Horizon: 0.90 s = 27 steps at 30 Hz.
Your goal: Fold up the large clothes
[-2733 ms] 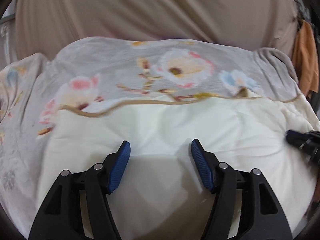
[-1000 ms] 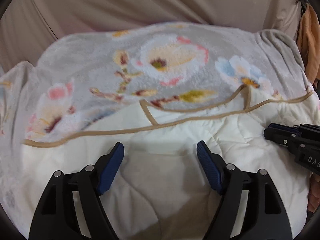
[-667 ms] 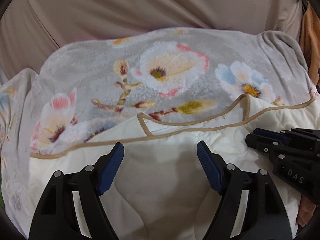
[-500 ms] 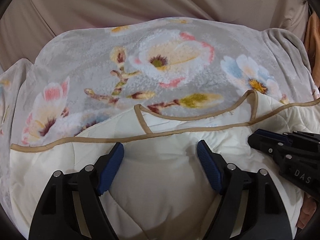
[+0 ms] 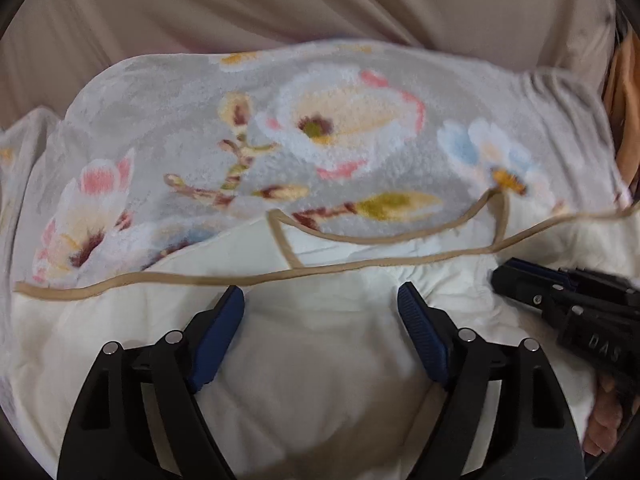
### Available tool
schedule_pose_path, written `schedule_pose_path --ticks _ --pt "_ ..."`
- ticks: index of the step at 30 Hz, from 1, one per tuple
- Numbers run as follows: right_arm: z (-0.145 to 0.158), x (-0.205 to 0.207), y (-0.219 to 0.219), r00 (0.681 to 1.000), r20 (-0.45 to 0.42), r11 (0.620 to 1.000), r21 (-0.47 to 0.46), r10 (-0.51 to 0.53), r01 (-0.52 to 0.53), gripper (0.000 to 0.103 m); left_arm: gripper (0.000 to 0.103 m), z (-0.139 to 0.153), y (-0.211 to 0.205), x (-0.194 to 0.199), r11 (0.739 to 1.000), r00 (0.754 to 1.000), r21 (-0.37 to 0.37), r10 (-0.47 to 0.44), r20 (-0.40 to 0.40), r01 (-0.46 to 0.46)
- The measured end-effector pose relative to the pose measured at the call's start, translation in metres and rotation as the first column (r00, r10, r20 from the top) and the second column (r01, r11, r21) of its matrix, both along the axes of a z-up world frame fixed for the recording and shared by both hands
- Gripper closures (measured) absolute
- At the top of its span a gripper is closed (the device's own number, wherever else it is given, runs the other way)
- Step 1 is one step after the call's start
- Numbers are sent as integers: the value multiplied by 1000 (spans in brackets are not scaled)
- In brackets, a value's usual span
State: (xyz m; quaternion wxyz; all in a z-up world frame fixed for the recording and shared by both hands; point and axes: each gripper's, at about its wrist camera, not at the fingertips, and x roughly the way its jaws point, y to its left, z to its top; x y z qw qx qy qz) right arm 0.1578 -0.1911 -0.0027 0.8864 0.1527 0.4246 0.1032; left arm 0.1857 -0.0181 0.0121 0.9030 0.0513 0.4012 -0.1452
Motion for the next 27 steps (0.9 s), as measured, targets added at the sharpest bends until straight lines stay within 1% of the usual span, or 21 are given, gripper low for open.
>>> schedule_pose_path --ticks 2,3,4,6,8,9,10,11,12,13,14,15,17,18,19,20,21,23,24,25,27 --pt "29 -29 -20 991 119 998 -7 -60 62 79 25 24 28 -14 998 999 -54 22 50 -19" --pt "43 -44 -29 981 177 996 -28 -83 90 64 20 37 44 -20 997 996 -66 41 77 -36" --pt "57 -60 -43 963 242 989 -59 -121 139 43 11 51 67 -26 994 991 -83 75 112 -66" --pt "70 -81 -72 930 304 961 -118 -206 251 28 9 65 103 -25 984 978 -102 162 135 -149" --pt "64 -81 -96 933 257 946 -140 -252 294 25 9 60 134 -9 969 973 -132 219 67 -209" --pt "50 -74 -109 949 172 950 -124 -265 288 25 13 47 146 6 961 974 -159 223 -27 -225" --pt "35 -67 -117 959 92 956 -99 -269 277 30 28 34 153 15 954 970 -187 220 -99 -235" --pt "18 -61 -121 965 22 963 -68 -260 261 44 41 20 155 22 949 965 -210 200 -168 -233" --pt "10 -58 -119 971 -12 970 -64 -237 236 83 63 8 154 26 950 958 -208 189 -215 -234" --pt "13 -62 -115 974 16 972 -66 -226 226 92 70 4 151 23 950 959 -206 192 -210 -236" --pt "27 -73 -108 969 105 969 -82 -223 232 93 87 10 150 17 952 966 -210 190 -176 -225" --pt "43 -85 -101 961 184 971 -88 -204 223 94 92 24 147 8 954 977 -219 182 -114 -203" --pt "75 -109 -95 925 331 974 -62 -187 219 95 94 52 146 -8 955 984 -238 181 -4 -176" --pt "86 -115 -98 905 373 971 -43 -204 236 95 94 65 144 -13 957 981 -235 188 47 -172" --pt "88 -115 -103 897 381 967 -26 -226 255 95 94 70 143 -13 960 979 -219 195 68 -176" --pt "81 -110 -111 903 354 962 -33 -242 271 95 94 68 140 -8 967 979 -188 191 74 -174" --pt "62 -98 -122 925 285 959 -52 -253 278 95 94 58 134 0 974 982 -148 182 56 -172" --pt "7 -70 -138 956 87 955 -80 -279 285 95 93 19 124 18 979 981 -59 193 -32 -195" --pt "-12 -62 -140 961 37 959 -70 -273 275 95 92 -1 120 24 980 979 -32 196 -63 -198" --pt "-21 -59 -143 961 21 960 -44 -276 276 95 91 -15 118 26 978 976 -20 208 -66 -210" --pt "-17 -57 -138 964 10 961 -87 -264 264 93 90 -15 116 24 976 975 4 217 -44 -217"
